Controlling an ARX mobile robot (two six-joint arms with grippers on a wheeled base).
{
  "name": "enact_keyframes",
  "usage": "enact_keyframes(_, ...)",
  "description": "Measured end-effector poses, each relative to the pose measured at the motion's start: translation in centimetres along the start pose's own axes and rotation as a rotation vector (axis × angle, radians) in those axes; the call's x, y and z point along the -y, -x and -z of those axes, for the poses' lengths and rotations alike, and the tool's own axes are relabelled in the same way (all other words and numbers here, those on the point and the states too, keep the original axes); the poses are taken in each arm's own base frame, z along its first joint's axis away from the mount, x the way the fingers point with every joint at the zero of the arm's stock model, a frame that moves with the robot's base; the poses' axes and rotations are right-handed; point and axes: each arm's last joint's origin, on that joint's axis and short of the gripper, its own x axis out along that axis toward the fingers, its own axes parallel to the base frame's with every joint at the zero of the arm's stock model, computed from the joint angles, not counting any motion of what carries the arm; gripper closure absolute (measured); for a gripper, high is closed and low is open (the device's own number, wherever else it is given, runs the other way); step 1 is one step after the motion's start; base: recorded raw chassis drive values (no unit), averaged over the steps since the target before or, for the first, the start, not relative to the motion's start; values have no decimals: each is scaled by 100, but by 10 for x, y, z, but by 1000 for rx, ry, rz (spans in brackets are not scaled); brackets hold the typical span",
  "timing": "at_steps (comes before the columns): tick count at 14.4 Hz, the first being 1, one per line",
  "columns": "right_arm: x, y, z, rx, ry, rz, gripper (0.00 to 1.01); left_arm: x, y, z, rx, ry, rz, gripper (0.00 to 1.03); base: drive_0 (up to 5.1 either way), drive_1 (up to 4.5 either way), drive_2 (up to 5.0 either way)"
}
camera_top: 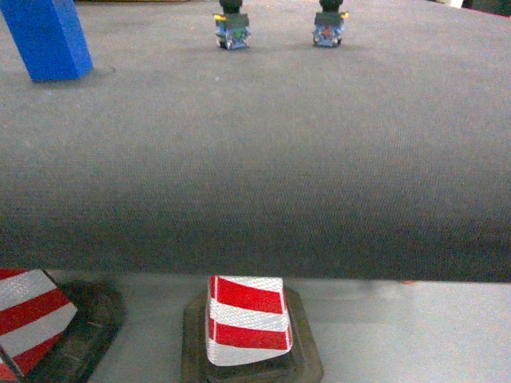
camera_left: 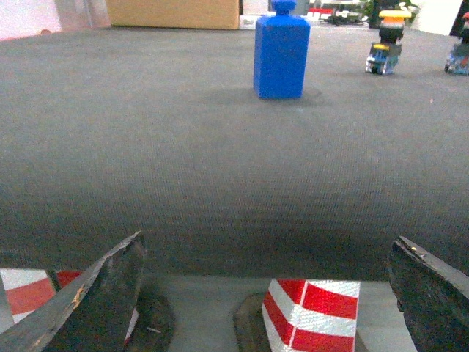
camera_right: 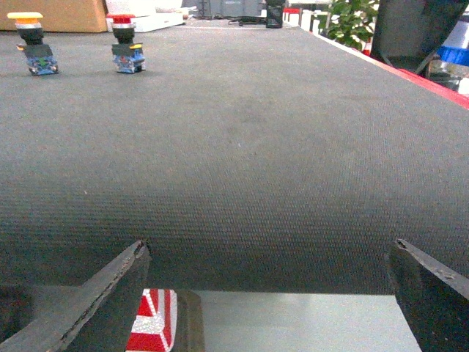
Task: Pick blue part to blue bin on bottom shelf
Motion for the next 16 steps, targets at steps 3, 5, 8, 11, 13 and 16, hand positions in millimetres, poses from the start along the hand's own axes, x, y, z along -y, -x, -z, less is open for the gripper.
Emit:
enact_keyframes(3,0,0,0,1,-1,1,3,0,0,0,0,0,0,5,0,0,0)
enact_keyframes(5,0,0,0,2,1,1,3,0,0,0,-1,-3,0,5,0,0,0)
enact_keyframes(8,0,0,0,5,0,0,3,0,0,0,3,-7,0,5,0,0,0)
enact_keyframes(11,0,0,0,1,0,0,3,0,0,0,2,-8,0,5,0,0,0)
enact_keyframes(13,0,0,0,1,0,0,3,0,0,0,1,-8,0,5,0,0,0)
enact_keyframes(16,0,0,0,1,0,0,3,0,0,0,1,-8,0,5,0,0,0)
